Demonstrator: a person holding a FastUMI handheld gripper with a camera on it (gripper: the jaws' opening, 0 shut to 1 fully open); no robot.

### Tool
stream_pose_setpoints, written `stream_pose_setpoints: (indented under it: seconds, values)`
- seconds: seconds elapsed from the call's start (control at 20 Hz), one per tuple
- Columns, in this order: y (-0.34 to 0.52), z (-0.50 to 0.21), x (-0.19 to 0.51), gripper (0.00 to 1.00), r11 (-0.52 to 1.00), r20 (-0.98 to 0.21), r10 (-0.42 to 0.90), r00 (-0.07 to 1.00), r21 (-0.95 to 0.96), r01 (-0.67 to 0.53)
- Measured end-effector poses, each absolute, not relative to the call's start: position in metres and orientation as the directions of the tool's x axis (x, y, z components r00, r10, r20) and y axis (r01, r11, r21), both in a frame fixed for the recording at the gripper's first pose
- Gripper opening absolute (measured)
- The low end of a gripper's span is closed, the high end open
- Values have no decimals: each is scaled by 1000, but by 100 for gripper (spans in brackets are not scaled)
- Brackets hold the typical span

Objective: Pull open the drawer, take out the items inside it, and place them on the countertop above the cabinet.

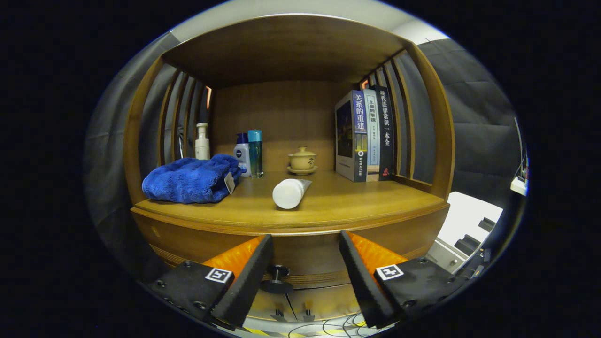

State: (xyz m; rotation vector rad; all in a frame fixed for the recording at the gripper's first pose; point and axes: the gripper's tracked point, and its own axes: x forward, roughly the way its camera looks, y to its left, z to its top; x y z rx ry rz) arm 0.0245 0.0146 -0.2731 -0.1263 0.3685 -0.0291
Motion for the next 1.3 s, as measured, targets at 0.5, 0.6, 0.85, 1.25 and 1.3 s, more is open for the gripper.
stream_pose_setpoints:
  seconds: [0.5,0.6,0.85,1.25,1.3]
  values:
    - [38,-170,-33,94,995,-359,-45,932,-95,12]
    - [37,-125,-40,95,996,-337,-52,940,-91,22]
    - [44,-31,-54,96,995,-232,-62,971,-87,43]
    - [61,-2,-64,97,995,-200,-58,978,-96,40]
    - [63,0,-63,97,995,-196,-57,979,-86,41]
